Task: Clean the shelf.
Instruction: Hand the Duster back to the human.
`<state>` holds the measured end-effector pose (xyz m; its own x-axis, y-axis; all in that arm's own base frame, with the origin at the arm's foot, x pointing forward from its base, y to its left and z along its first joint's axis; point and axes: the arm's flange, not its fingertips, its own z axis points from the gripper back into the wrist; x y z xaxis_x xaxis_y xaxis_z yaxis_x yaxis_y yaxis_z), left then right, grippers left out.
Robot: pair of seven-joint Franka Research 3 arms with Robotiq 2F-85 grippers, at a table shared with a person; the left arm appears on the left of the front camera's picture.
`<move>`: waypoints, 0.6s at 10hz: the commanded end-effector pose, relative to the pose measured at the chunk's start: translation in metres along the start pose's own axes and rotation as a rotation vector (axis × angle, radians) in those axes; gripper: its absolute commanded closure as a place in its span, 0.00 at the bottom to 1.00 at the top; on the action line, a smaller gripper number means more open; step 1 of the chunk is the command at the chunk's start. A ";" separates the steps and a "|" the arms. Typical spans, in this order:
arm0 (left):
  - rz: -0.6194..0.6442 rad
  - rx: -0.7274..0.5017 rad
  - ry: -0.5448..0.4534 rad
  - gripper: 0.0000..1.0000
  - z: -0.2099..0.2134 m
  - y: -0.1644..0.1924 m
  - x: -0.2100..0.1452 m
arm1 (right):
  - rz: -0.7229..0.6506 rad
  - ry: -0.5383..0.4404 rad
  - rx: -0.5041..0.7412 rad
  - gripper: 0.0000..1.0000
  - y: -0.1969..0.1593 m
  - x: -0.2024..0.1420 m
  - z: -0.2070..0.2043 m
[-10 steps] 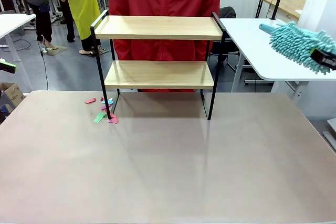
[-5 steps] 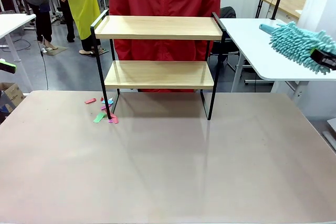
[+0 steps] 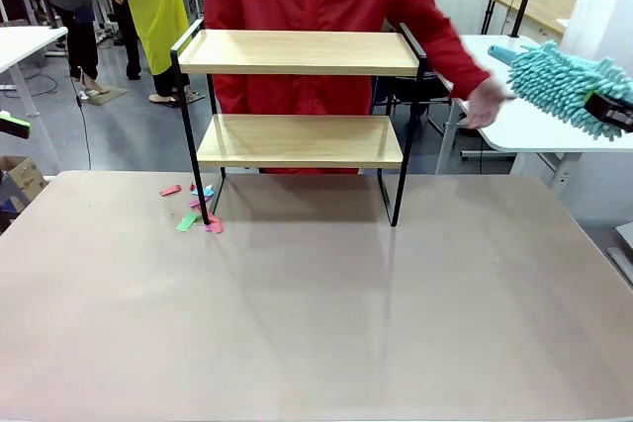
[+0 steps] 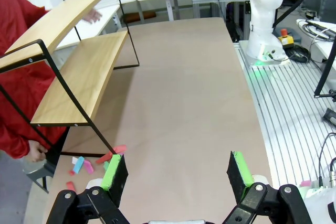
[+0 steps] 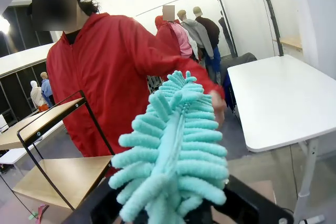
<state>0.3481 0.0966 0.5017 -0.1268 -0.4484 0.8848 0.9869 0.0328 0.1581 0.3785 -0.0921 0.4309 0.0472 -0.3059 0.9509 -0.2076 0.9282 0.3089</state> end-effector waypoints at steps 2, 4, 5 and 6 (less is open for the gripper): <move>-0.013 0.006 -0.026 0.00 0.001 0.001 0.002 | -0.001 0.006 -0.004 0.84 0.001 0.001 0.000; -0.013 0.006 -0.026 0.00 0.001 0.001 0.002 | -0.001 0.006 -0.004 0.84 0.001 0.001 0.000; -0.013 0.006 -0.026 0.00 0.001 0.001 0.002 | -0.001 0.006 -0.004 0.84 0.001 0.001 0.000; -0.013 0.006 -0.026 0.00 0.001 0.001 0.002 | -0.001 0.006 -0.004 0.84 0.001 0.001 0.000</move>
<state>0.3481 0.0966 0.5017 -0.1268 -0.4484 0.8848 0.9869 0.0328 0.1581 0.3785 -0.0919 0.4308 0.0477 -0.3058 0.9509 -0.2079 0.9281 0.3089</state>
